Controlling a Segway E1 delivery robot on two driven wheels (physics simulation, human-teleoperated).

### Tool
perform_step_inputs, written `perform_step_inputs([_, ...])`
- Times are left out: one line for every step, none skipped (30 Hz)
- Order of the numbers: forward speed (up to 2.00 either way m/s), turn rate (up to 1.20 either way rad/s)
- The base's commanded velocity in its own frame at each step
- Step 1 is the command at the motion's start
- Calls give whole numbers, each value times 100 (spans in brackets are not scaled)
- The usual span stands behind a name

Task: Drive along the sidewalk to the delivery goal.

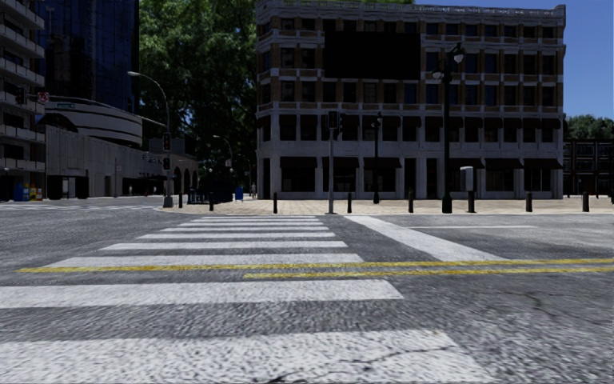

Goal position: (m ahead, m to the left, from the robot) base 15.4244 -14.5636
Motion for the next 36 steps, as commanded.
perform_step_inputs([200,0])
perform_step_inputs([200,7])
perform_step_inputs([200,7])
perform_step_inputs([200,13])
perform_step_inputs([200,16])
perform_step_inputs([200,18])
perform_step_inputs([200,19])
perform_step_inputs([200,19])
perform_step_inputs([200,21])
perform_step_inputs([200,22])
perform_step_inputs([200,28])
perform_step_inputs([200,33])
perform_step_inputs([200,33])
perform_step_inputs([200,34])
perform_step_inputs([200,36])
perform_step_inputs([200,36])
perform_step_inputs([200,30])
perform_step_inputs([200,30])
perform_step_inputs([200,14])
perform_step_inputs([200,0])
perform_step_inputs([200,0])
perform_step_inputs([200,0])
perform_step_inputs([200,0])
perform_step_inputs([200,0])
perform_step_inputs([200,0])
perform_step_inputs([200,0])
perform_step_inputs([200,0])
perform_step_inputs([200,0])
perform_step_inputs([200,0])
perform_step_inputs([200,0])
perform_step_inputs([200,0])
perform_step_inputs([200,0])
perform_step_inputs([200,0])
perform_step_inputs([200,0])
perform_step_inputs([200,0])
perform_step_inputs([200,0])
